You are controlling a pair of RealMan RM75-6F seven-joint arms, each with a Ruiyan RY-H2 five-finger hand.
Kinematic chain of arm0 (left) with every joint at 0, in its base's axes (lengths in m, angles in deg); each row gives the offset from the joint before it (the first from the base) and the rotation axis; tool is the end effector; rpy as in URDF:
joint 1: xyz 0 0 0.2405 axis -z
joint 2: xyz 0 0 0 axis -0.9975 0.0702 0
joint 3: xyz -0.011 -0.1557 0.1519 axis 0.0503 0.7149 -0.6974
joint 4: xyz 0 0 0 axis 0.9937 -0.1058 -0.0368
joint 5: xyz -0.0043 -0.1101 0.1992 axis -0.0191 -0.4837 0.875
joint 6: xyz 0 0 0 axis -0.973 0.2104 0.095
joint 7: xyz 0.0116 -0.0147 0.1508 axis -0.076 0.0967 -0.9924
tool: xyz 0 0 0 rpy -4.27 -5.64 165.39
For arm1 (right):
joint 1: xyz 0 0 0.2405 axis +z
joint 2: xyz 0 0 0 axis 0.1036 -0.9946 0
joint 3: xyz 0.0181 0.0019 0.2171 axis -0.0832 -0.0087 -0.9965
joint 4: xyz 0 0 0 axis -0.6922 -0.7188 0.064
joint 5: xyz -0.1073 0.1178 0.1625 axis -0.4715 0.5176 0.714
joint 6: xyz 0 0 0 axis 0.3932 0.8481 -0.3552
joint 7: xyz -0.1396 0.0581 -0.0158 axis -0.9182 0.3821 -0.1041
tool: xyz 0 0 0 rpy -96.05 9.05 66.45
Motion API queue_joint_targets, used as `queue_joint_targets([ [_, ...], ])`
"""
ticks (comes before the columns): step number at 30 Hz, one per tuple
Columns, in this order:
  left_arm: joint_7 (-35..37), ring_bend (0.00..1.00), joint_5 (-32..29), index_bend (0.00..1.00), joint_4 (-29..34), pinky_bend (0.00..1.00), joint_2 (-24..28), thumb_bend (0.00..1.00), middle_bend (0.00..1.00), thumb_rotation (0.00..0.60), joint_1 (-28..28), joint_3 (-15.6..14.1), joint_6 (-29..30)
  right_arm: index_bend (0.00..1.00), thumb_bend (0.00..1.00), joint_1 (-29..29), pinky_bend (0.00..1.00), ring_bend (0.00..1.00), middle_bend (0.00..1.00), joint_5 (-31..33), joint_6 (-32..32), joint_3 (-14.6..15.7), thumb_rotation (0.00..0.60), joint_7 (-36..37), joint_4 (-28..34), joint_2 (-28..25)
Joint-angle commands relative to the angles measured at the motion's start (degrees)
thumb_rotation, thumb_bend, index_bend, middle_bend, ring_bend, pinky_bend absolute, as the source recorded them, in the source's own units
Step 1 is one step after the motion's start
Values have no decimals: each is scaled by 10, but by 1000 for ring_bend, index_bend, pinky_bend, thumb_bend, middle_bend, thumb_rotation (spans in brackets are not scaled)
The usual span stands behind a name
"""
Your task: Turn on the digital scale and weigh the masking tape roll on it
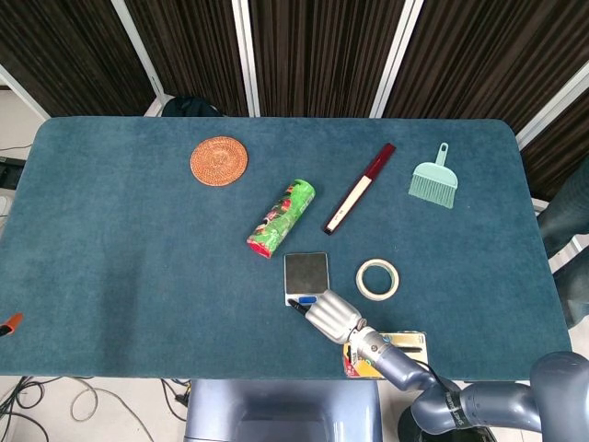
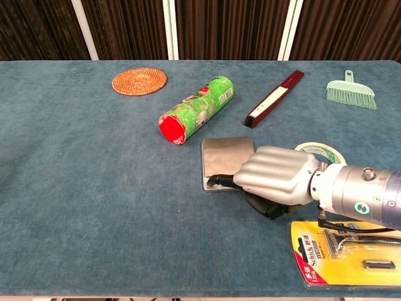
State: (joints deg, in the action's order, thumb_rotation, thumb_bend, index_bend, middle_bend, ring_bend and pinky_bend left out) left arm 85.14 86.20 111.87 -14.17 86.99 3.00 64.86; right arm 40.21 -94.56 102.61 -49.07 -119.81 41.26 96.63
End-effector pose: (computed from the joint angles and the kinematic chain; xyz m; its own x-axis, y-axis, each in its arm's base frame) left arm -0.3005 0.1778 0.1670 0.4548 -0.0836 0.8867 0.8839 0.1646 -0.4378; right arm -0.1052 -0.2507 -0.1008 0.8243 -0.1882 0.5340 -0.4748 -0.7434 0.4711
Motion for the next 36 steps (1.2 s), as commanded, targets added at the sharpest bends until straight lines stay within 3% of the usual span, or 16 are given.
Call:
queue_joint_targets([
  [1, 0, 0, 0, 50, 0, 0, 0, 43, 0, 600, 0, 0, 0, 261, 842, 1, 726, 797, 758, 2, 0, 1, 600, -2, 0, 0],
  [8, 0, 0, 0, 50, 0, 0, 0, 43, 0, 600, 0, 0, 0, 264, 842, 2, 725, 797, 758, 8, 2, 0, 600, -2, 7, -4],
  [14, 3, 0, 1, 50, 0, 0, 2, 43, 0, 600, -1, 0, 1, 175, 841, 2, 681, 734, 715, 7, 18, -19, 600, 21, 30, -21],
  [18, 3, 0, 1, 50, 0, 0, 2, 43, 0, 600, 0, -1, 0, 111, 840, -4, 497, 474, 427, 4, 44, -38, 600, 39, 44, -34],
  [20, 2, 0, 2, 50, 0, 0, 1, 43, 0, 600, 0, -1, -1, 88, 790, -10, 434, 344, 303, 2, 62, -50, 600, 57, 49, -38],
  [22, 1, 0, 2, 50, 1, 0, 1, 43, 0, 600, 0, -1, 0, 51, 648, -16, 475, 193, 169, -1, 76, -59, 600, 73, 53, -45],
  [25, 1, 0, 1, 50, 1, 0, 1, 43, 0, 600, 0, -1, 0, 28, 523, -21, 512, 83, 84, 11, 82, -68, 600, 88, 60, -59],
  [28, 0, 0, 1, 50, 1, 0, 1, 43, 0, 600, -1, -1, 1, 17, 437, -23, 163, 42, 52, 30, 71, -73, 600, 104, 73, -81],
  [29, 0, 0, 2, 50, 1, 0, 1, 43, 0, 600, -1, -1, 1, 13, 429, -23, 96, 38, 47, 34, 66, -73, 600, 108, 77, -90],
  [36, -6, 0, 2, 50, 2, 0, -1, 43, 0, 600, -1, -2, 1, 0, 412, -27, 35, 18, 24, 58, 31, -54, 600, 125, 86, -135],
])
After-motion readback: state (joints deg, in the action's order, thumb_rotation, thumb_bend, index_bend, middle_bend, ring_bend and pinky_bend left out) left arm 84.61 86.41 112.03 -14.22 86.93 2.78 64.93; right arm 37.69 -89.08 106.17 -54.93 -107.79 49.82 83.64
